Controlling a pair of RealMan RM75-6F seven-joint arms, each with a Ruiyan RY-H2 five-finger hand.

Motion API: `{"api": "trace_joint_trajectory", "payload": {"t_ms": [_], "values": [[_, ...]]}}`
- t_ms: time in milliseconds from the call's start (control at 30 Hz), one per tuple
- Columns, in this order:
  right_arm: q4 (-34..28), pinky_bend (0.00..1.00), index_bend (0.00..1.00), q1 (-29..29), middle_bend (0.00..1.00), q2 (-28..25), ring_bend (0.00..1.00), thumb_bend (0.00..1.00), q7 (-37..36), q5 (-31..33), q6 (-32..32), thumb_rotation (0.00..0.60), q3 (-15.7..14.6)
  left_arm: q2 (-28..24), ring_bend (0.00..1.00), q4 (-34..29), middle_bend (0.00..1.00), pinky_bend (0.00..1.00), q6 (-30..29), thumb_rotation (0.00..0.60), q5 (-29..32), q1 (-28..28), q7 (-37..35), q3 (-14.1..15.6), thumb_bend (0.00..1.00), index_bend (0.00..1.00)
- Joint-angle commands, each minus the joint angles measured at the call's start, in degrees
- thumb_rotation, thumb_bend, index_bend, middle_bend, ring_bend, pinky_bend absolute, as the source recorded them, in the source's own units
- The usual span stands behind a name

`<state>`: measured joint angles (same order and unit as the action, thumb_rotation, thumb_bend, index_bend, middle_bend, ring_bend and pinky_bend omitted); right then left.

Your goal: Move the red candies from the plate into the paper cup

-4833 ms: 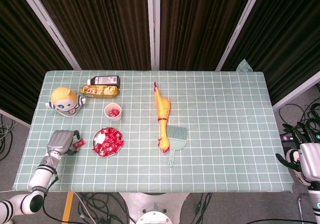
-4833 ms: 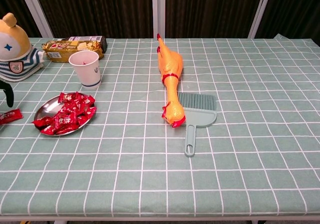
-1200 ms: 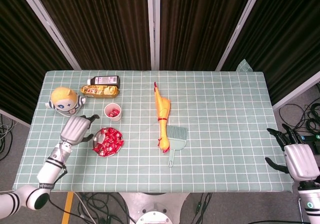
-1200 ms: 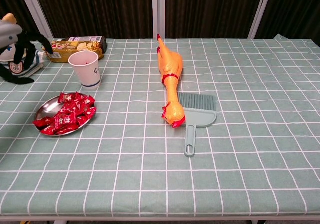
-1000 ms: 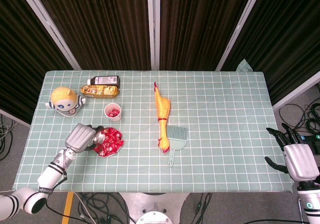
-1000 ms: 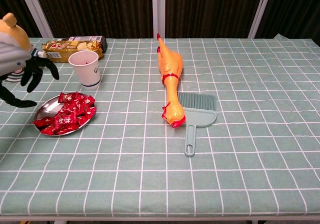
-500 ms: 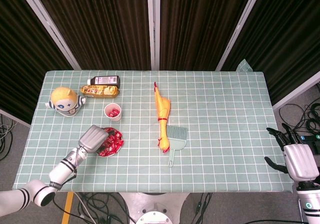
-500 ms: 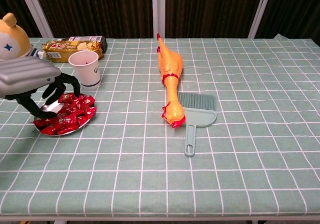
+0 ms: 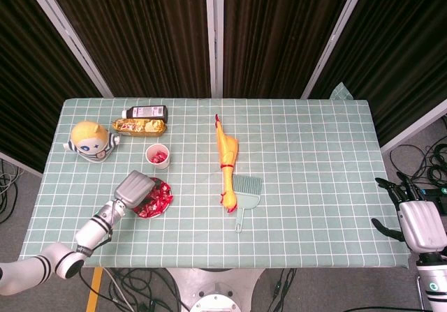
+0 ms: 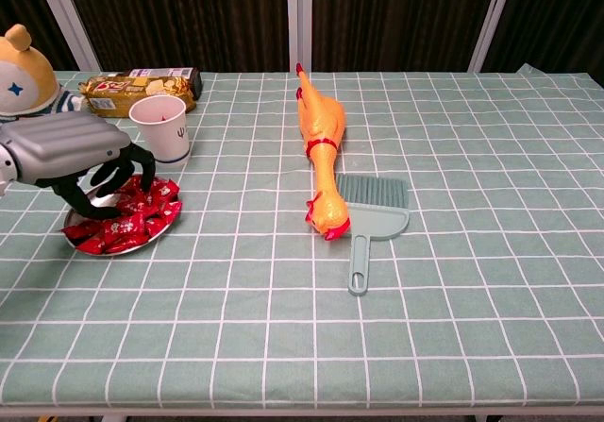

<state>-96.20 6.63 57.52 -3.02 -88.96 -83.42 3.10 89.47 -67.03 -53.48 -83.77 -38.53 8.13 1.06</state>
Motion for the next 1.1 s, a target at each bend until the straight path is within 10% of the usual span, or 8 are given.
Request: {"api": "trace_joint_trajectory", "payload": {"t_ms": [33, 1100], "values": [[0.0, 0.21, 0.17, 0.0, 0.27, 0.0, 0.06, 0.1, 0.0, 0.1, 0.1, 0.6, 0.0, 0.7, 0.66, 0.9, 0.79, 0.91, -0.2, 0.6, -0.4, 0.0, -0.8, 0.0, 0.29, 0.5], [-1.0, 0.24, 0.17, 0.5, 0.27, -0.3, 0.06, 0.1, 0.6, 0.4, 0.7, 0.6, 0.2, 1.1, 0.72, 3.4, 0.85, 0.95, -2.8, 0.6, -1.8, 2.3, -10.2, 0.2, 0.42, 0.67]]}}
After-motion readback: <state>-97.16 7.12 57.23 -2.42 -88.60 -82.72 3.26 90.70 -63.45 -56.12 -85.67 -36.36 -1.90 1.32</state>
